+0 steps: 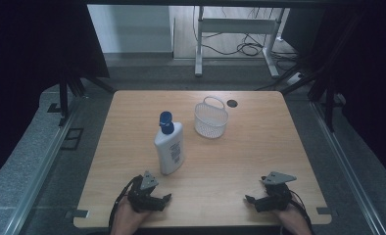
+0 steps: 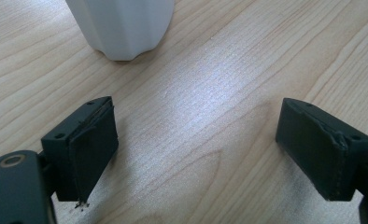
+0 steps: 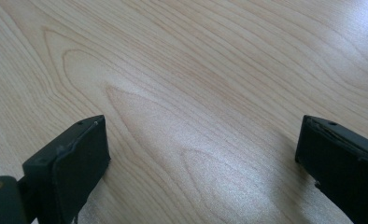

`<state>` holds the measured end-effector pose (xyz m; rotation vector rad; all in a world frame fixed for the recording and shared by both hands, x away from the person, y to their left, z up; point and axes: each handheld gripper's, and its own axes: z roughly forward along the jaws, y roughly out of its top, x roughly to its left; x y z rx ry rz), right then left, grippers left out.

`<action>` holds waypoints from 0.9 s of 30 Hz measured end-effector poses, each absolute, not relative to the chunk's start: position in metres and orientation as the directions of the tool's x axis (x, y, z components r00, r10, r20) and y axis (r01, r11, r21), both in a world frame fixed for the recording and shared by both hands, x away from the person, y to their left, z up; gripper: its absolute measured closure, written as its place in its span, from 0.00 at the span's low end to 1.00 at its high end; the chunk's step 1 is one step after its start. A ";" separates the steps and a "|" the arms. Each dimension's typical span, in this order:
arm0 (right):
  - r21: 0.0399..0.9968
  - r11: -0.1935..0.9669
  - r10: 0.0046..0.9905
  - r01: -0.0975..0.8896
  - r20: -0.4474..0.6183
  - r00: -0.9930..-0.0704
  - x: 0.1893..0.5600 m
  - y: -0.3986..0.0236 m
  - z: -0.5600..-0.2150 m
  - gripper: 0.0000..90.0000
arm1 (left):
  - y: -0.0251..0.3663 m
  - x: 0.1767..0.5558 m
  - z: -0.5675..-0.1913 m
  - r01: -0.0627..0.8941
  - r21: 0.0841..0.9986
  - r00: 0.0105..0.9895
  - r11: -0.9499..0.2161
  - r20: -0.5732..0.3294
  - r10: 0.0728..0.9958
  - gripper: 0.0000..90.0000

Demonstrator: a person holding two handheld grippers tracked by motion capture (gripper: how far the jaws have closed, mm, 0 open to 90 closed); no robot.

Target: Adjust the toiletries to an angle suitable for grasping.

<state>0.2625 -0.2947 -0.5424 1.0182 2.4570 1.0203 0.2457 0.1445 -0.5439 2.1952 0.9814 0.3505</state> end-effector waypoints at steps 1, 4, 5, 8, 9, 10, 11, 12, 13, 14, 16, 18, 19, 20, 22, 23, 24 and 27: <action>0.708 0.499 0.707 0.500 0.002 -0.707 0.262 -0.295 -0.542 0.03 | 0.145 0.246 -0.544 0.547 0.692 0.677 -0.471 -0.035 0.735 0.14; 0.708 0.499 0.707 0.500 0.001 -0.707 0.262 -0.295 -0.542 0.03 | 0.144 0.246 -0.544 0.547 0.692 0.677 -0.471 -0.034 0.735 0.14; 0.708 0.499 0.708 0.501 0.001 -0.706 0.262 -0.295 -0.542 0.02 | 0.144 0.246 -0.544 0.547 0.692 0.677 -0.471 -0.034 0.735 0.14; 0.707 0.498 0.709 0.502 0.002 -0.705 0.262 -0.295 -0.542 0.02 | 0.144 0.246 -0.544 0.548 0.692 0.676 -0.471 -0.034 0.736 0.14; 0.707 0.498 0.709 0.502 0.002 -0.705 0.262 -0.295 -0.542 0.02 | 0.144 0.246 -0.544 0.548 0.692 0.676 -0.471 -0.034 0.736 0.14; 0.707 0.498 0.709 0.502 0.001 -0.705 0.262 -0.295 -0.542 0.02 | 0.144 0.246 -0.544 0.548 0.692 0.676 -0.471 -0.034 0.736 0.14; 0.707 0.498 0.709 0.502 0.001 -0.705 0.262 -0.295 -0.542 0.02 | 0.144 0.246 -0.544 0.548 0.692 0.676 -0.471 -0.034 0.736 0.14; 0.707 0.499 0.709 0.502 0.001 -0.705 0.262 -0.295 -0.542 0.02 | 0.144 0.246 -0.544 0.548 0.692 0.675 -0.470 -0.034 0.737 0.13; 0.707 0.499 0.709 0.502 0.001 -0.705 0.262 -0.295 -0.542 0.02 | 0.144 0.246 -0.544 0.548 0.692 0.675 -0.470 -0.034 0.737 0.13; 0.707 0.499 0.709 0.502 0.001 -0.705 0.262 -0.295 -0.542 0.02 | 0.144 0.246 -0.544 0.549 0.692 0.674 -0.469 -0.034 0.738 0.13; 0.707 0.499 0.709 0.501 0.000 -0.706 0.262 -0.295 -0.542 0.02 | 0.144 0.245 -0.544 0.550 0.692 0.672 -0.468 -0.034 0.740 0.13; 0.707 0.499 0.709 0.502 0.000 -0.705 0.262 -0.295 -0.542 0.02 | 0.143 0.245 -0.544 0.551 0.692 0.671 -0.466 -0.035 0.741 0.13; 0.707 0.499 0.709 0.502 0.000 -0.706 0.262 -0.295 -0.542 0.02 | 0.143 0.246 -0.544 0.553 0.691 0.669 -0.466 -0.034 0.742 0.13; 0.707 0.499 0.709 0.502 0.000 -0.705 0.262 -0.295 -0.542 0.02 | 0.143 0.246 -0.544 0.554 0.689 0.669 -0.467 -0.034 0.742 0.13; 0.707 0.499 0.709 0.502 0.000 -0.705 0.262 -0.295 -0.542 0.02 | 0.143 0.246 -0.543 0.554 0.688 0.670 -0.469 -0.034 0.742 0.13; 0.707 0.499 0.709 0.502 0.000 -0.705 0.262 -0.295 -0.542 0.02 | 0.143 0.246 -0.543 0.555 0.686 0.671 -0.471 -0.034 0.741 0.13; 0.707 0.499 0.709 0.502 0.000 -0.705 0.262 -0.295 -0.542 0.02 | 0.143 0.246 -0.543 0.557 0.684 0.671 -0.472 -0.035 0.741 0.13; 0.707 0.499 0.709 0.502 0.000 -0.705 0.262 -0.295 -0.542 0.02 | 0.142 0.247 -0.542 0.562 0.677 0.668 -0.476 -0.033 0.743 0.14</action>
